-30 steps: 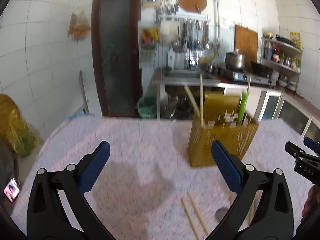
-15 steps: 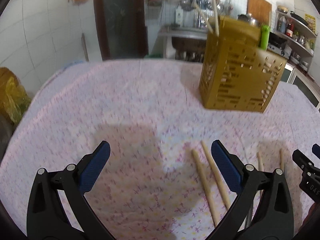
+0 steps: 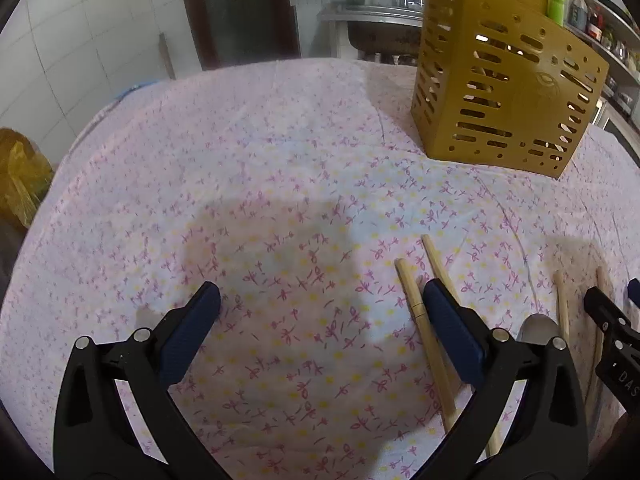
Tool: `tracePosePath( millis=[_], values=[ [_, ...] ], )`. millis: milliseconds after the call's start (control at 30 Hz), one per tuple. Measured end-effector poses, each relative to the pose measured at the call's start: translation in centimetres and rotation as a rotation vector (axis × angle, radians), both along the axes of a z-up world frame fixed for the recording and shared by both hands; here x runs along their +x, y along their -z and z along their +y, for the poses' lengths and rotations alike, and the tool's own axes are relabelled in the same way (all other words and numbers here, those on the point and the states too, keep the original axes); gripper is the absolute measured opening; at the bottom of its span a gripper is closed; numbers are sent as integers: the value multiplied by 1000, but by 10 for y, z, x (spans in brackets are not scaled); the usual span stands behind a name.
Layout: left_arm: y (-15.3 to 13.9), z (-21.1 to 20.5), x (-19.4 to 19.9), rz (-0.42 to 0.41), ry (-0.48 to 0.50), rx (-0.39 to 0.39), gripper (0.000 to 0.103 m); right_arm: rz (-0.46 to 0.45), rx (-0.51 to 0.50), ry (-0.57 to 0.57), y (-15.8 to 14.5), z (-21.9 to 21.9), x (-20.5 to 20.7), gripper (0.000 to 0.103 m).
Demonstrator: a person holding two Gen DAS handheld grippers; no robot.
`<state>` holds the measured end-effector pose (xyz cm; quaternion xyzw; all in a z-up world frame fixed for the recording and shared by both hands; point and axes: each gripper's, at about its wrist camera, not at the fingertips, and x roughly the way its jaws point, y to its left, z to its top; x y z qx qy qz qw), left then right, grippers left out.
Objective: Organize utensils
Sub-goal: 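Close the left tool on a wooden chopstick while the right tool closes on another chopstick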
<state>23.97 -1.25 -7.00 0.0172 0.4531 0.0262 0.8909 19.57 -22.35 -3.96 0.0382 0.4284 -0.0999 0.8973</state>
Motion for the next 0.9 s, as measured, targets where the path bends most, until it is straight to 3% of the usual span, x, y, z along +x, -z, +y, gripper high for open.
tracePosePath(
  millis=[100,433,733,800,867,900],
  values=[
    [1,4,0,3,-1,-28,98,-4,13,-1,1,-1,1,80],
    [2,5,2,6,0,-41,98,-29,28,-21,-2,4,-4,44],
    [2,3,5,12,-20,-28,98,-20,64,-13,-5,6,5,28],
    [0,2,3,14,-22,-34,94,-16,80,-14,-6,6,7,23],
    [-4,-2,0,2,-8,-37,81,-12,85,-17,-7,8,9,19],
    [-5,-4,-2,0,3,-38,70,-10,86,-17,-7,8,10,16]
  ],
)
